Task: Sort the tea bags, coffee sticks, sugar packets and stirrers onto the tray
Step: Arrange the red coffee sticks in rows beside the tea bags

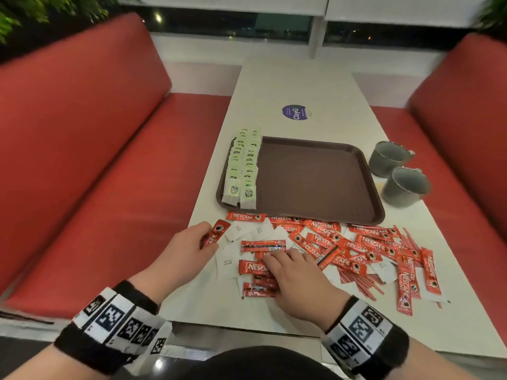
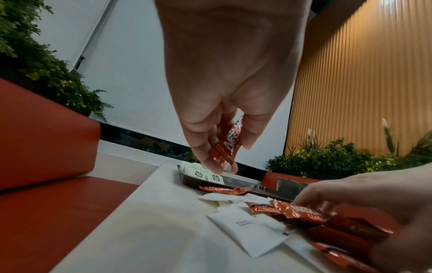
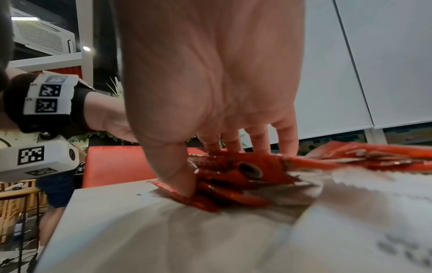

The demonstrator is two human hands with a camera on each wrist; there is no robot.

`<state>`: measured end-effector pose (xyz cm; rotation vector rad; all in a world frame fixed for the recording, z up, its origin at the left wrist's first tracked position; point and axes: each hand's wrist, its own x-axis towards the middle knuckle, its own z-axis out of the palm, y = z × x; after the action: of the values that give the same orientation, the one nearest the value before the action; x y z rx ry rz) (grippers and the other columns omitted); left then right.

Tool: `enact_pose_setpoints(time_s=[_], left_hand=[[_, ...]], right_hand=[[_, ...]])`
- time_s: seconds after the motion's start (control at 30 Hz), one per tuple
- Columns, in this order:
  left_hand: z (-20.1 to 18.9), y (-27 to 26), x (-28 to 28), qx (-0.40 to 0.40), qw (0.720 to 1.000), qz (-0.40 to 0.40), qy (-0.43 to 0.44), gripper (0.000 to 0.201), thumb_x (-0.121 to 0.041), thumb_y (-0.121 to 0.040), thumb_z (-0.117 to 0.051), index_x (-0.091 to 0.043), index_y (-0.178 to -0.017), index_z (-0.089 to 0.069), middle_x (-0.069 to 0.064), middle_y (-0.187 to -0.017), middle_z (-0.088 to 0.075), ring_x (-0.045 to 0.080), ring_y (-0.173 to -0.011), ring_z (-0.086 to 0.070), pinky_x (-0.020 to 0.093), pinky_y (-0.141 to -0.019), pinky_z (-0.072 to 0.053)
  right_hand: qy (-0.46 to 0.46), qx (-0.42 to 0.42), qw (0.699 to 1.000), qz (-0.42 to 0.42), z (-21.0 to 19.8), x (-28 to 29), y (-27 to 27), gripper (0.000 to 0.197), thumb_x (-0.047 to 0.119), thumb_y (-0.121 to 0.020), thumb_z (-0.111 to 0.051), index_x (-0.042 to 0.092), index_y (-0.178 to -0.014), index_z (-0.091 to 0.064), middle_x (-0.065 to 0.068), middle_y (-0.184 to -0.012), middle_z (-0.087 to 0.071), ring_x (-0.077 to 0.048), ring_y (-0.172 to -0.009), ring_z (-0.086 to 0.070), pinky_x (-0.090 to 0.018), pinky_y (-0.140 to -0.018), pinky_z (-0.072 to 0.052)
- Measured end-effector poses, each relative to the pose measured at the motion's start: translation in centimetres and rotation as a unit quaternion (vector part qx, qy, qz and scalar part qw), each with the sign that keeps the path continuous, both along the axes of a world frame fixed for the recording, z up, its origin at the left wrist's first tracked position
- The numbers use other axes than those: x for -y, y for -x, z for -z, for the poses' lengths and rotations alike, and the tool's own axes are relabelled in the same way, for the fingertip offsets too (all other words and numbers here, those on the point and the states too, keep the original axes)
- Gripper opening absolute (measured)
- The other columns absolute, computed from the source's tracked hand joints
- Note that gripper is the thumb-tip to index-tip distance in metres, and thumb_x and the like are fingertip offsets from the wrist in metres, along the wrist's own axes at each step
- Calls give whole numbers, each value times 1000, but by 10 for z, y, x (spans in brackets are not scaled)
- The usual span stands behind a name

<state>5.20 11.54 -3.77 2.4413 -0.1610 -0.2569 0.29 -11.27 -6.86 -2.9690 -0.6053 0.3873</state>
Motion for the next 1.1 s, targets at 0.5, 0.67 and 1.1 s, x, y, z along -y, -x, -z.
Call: enact_pose_setpoints(time_s=[0.5, 0.67, 1.1], left_hand=[[4, 1, 20, -131, 989, 60, 27, 1, -13, -92, -47, -13, -93, -46, 7, -88, -63, 19, -77, -60, 26, -65, -44], [-3, -6, 26, -155, 984, 54, 67, 12, -10, -90, -49, -20, -97, -50, 5, -86, -69, 13, -73, -69, 33, -77, -58], [-9, -31, 33, -165, 971, 6, 171, 7, -14, -94, -50, -13, -93, -57, 0, -70, -63, 15, -64, -56, 44, -85, -52]], right_hand=[[-42, -2, 997, 70, 10, -9, -20, 44, 10, -95, -33, 17, -138, -34, -6, -131, -41, -26, -111, -41, -38, -94, -34], [-54, -8, 996, 77, 6, -5, -26, 41, 9, -96, -33, 16, -136, -36, -5, -130, -41, -25, -113, -41, -38, -97, -35], [-445, 15, 863, 239, -40, 37, -49, 17, 25, -100, -43, 27, -117, -46, 6, -88, -52, -5, -70, -51, -14, -63, -44]])
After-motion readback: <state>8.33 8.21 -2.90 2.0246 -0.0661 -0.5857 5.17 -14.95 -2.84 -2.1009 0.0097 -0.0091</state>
